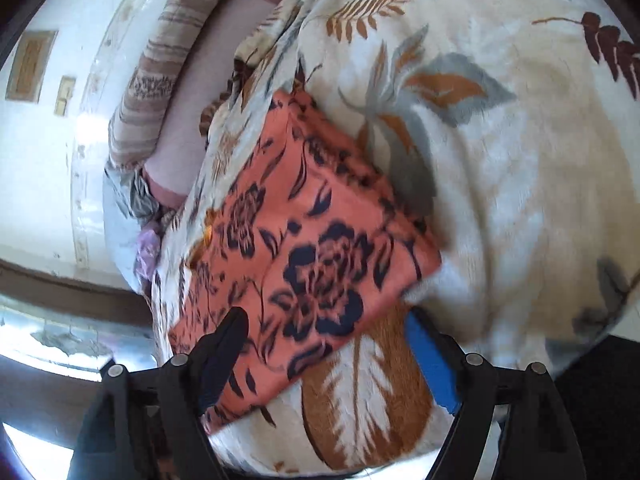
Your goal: Fold small clothes
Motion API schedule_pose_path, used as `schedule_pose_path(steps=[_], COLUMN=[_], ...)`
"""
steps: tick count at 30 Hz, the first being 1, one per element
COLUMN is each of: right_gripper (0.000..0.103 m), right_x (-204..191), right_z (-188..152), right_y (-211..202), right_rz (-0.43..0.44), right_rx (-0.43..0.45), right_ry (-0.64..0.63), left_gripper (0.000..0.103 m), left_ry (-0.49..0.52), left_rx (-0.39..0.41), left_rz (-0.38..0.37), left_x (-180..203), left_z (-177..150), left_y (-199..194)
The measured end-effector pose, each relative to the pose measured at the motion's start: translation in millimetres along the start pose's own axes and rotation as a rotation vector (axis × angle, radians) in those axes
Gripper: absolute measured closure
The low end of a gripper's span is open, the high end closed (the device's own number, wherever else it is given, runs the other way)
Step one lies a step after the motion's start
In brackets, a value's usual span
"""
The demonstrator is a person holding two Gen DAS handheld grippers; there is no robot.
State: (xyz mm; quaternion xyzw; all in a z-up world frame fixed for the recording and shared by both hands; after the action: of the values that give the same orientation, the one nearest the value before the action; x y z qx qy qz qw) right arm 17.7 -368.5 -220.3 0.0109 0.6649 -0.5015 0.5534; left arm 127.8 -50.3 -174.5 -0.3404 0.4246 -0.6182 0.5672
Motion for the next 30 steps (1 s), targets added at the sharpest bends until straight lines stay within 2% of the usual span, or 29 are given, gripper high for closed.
schedule_pose_path(steps=[1, 3, 4, 6, 7, 8, 9, 10, 12, 13, 14, 15, 16, 17, 18, 19, 21, 24, 26, 28, 30], right_gripper=[0.021, 0.028, 0.037, 0.049, 0.053, 0.053, 0.053, 0.052, 0.032, 0.024, 0.024, 0.024, 0.031, 0.07, 0.092, 0.093, 0.093, 0.094, 0.093, 0.093, 0.093], right_x=[-2.0, -2.3, -2.4, -1.1, 3.3, 3.0, -0.3, -3.7, -6.9, -7.0, -3.4, -0.8, -1.5, -5.3, -13.5, -19.3, -47.9, -131.1, -199.5, -251.0, -298.2], right_z=[8.2, 17.9, 20.8, 21.8, 22.9, 23.3, 23.4, 23.1, 25.6, 28.0, 32.0, 35.1, 36.9, 38.8, 41.9, 43.6, 45.1, 29.1, 1.5, -31.7, -79.6], right_y=[-0.7, -0.6, 2.6, 1.3, -5.8, -7.3, -8.9, -12.0, -16.5, -13.6, -8.2, -2.9, -1.3, -1.1, 0.4, 1.3, -5.9, -25.1, -24.1, -11.2, 19.7], right_rz=[0.006, -0.005, -0.018, -0.037, -0.054, -0.062, -0.063, -0.056, -0.056, -0.067, -0.088, -0.084, -0.094, -0.143, -0.215, -0.234, -0.326, -0.388, -0.397, -0.383, -0.364], right_rx=[0.014, 0.041, 0.048, 0.058, 0.057, 0.055, 0.051, 0.047, 0.056, 0.065, 0.068, 0.062, 0.068, 0.072, 0.053, 0.037, 0.058, 0.163, 0.213, 0.234, 0.217], right_ry=[0.001, -0.001, 0.005, -0.007, -0.014, -0.019, -0.024, -0.036, -0.063, -0.067, -0.062, -0.061, -0.068, -0.086, -0.124, -0.136, -0.201, -0.396, -0.553, -0.679, -0.816], left_gripper=[0.0, 0.0, 0.0, 0.0, 0.0, 0.0, 0.0, 0.0, 0.0, 0.0, 0.0, 0.0, 0.0, 0.0, 0.0, 0.0, 0.001, 0.001, 0.001, 0.001, 0.001], left_ry=[-0.011, -0.02, -0.006, 0.07, 0.056, 0.044, 0.034, 0.027, 0.052, 0.069, 0.083, 0.095, 0.068, 0.069, 0.08, 0.08, 0.048, -0.12, -0.243, -0.359, -0.487], left_rx=[0.037, 0.078, 0.068, -0.034, 0.016, 0.013, -0.008, 0.006, 0.098, 0.114, 0.078, -0.012, 0.006, 0.016, -0.011, -0.03, -0.046, 0.059, 0.133, 0.189, 0.239], left_rz=[-0.009, -0.018, -0.014, 0.011, 0.005, 0.004, 0.004, 0.0, 0.017, 0.043, 0.062, 0.043, 0.003, -0.013, -0.016, -0.038, -0.122, -0.249, -0.319, -0.337, -0.332], left_x=[-0.8, 1.2, 5.2, 18.0, 16.8, 15.8, 15.2, 14.7, 16.2, 18.1, 20.6, 23.0, 19.0, 17.3, 17.5, 15.7, 0.4, -54.3, -103.8, -153.3, -203.6], left_z=[0.2, -0.6, -1.7, -6.1, -6.2, -4.7, -2.4, -0.2, 1.3, 0.6, -0.2, -2.3, -1.4, 2.3, 6.5, 10.7, 16.9, 15.4, 8.1, -4.3, -22.3], left_y=[-7.7, -13.5, -7.6, 25.1, 24.2, 20.6, 16.7, 8.9, -7.0, -6.4, 5.2, 27.2, 32.9, 31.4, 30.5, 28.4, 17.5, -20.3, -42.2, -51.3, -50.3])
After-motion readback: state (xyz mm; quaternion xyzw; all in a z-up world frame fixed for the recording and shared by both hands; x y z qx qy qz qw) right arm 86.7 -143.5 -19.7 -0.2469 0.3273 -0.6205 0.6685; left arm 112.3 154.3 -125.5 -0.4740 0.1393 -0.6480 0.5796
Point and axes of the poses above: each gripper's, at about its wrist camera, not at the fingertips, and y roughly the way its jaws point, x to its right, z to its top, the point moved 4 cm from there along y, roughly the way its jaws point, and after that the axes turned 13 degrees about -x, right-handed, at the moved point
